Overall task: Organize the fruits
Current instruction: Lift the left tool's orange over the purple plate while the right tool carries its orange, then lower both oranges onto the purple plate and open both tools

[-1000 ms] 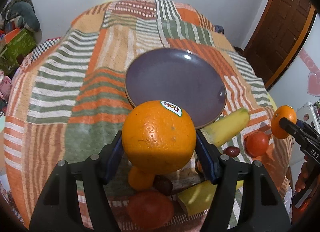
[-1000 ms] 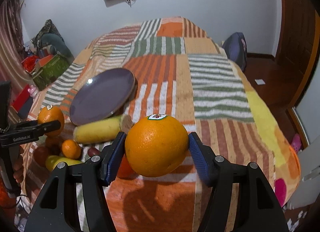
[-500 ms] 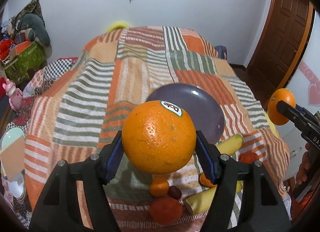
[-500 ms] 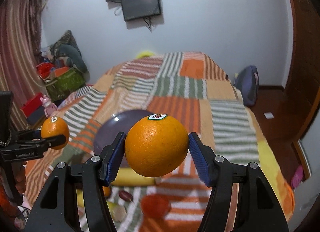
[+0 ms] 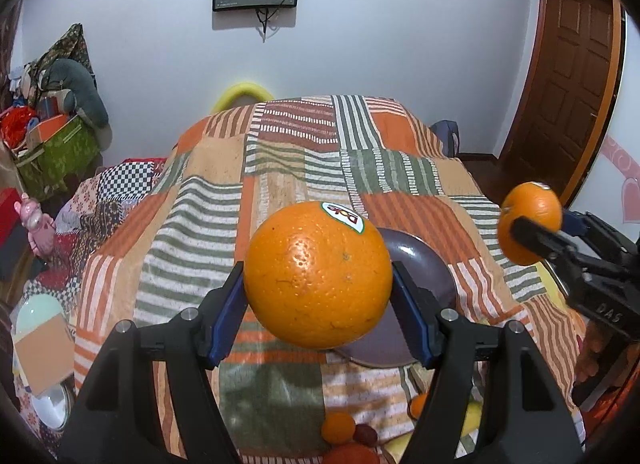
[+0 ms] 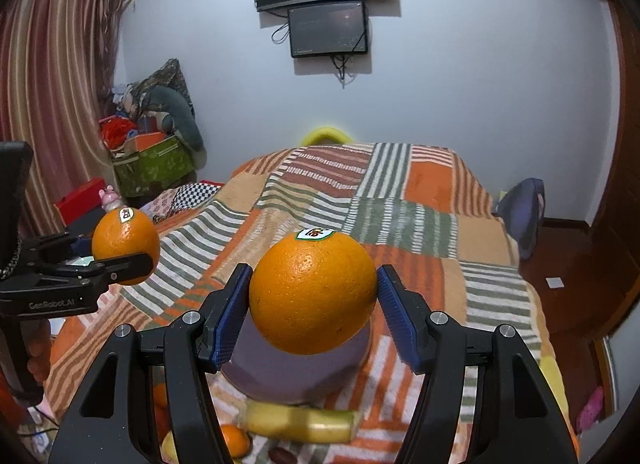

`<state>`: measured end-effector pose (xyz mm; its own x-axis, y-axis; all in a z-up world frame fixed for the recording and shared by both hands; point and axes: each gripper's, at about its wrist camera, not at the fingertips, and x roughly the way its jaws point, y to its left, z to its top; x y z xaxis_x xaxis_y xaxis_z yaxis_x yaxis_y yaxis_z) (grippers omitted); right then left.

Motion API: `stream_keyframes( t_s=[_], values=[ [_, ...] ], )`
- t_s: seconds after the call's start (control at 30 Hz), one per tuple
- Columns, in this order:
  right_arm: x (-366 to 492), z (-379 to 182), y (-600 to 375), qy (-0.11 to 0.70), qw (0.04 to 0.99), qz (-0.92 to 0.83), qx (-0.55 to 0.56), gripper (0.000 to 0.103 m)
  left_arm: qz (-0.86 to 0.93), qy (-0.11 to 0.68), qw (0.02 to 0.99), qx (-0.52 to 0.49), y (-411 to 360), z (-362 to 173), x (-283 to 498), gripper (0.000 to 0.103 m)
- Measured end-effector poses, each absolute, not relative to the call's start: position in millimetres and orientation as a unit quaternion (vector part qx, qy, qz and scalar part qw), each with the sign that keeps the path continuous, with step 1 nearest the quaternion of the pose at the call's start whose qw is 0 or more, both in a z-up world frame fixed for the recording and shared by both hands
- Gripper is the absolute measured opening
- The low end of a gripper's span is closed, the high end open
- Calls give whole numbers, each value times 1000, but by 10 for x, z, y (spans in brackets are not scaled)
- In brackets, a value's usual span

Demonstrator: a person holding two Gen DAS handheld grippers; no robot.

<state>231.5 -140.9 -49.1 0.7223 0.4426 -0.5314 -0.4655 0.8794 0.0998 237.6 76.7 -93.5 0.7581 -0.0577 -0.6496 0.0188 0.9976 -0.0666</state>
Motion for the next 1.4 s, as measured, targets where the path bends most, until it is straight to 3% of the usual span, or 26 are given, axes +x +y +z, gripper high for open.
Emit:
stream_keyframes(
  t_s=[0.5, 1.0, 1.4],
  values=[
    [2862, -773, -1082, 332, 905, 262, -45, 60, -35, 368, 929, -21, 718, -1140, 2935, 68],
    [3236, -1378, -864, 433, 848, 280, -121, 60, -56, 457, 887, -36, 765, -1799, 3584, 68],
    [3367, -1552, -865, 455, 833, 289, -125, 60, -65, 491, 868, -36, 739, -2090, 3794, 68]
  ],
)
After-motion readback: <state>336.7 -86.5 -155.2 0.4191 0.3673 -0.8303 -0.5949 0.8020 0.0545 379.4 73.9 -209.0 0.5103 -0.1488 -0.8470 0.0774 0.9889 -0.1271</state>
